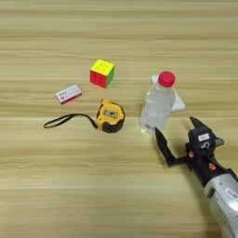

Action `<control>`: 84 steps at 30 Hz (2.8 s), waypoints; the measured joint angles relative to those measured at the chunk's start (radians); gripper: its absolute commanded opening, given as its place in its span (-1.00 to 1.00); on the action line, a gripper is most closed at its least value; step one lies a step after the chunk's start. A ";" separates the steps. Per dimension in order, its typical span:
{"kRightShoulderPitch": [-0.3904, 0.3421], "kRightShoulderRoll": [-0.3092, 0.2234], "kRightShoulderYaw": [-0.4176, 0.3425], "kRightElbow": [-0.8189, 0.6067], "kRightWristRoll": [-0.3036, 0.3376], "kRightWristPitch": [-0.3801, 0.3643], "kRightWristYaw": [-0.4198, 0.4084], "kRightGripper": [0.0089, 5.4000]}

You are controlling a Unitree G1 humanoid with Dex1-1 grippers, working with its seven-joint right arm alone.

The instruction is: Move the objects on the table

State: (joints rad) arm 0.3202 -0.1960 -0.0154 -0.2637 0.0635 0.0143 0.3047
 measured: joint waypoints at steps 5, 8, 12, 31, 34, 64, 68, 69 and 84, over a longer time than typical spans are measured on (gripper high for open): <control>-0.001 -0.001 0.025 -0.030 0.000 0.019 0.024 0.99; -0.003 -0.001 0.034 -0.054 0.003 0.023 0.035 0.99; -0.019 -0.001 0.050 -0.057 0.003 0.035 0.048 0.99; -0.136 0.010 0.060 0.050 -0.011 0.025 0.031 0.99; -0.157 0.012 0.061 0.078 -0.018 0.018 0.031 0.99; -0.224 0.031 0.059 0.187 -0.021 -0.011 0.032 0.48; -0.224 0.032 0.055 0.190 -0.019 -0.016 0.032 0.33; -0.224 0.033 0.055 0.192 -0.019 -0.019 0.033 0.32; -0.230 0.041 0.037 0.197 -0.008 -0.022 0.031 0.17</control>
State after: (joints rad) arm 0.0900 -0.1552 0.0212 -0.0667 0.0555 -0.0076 0.3354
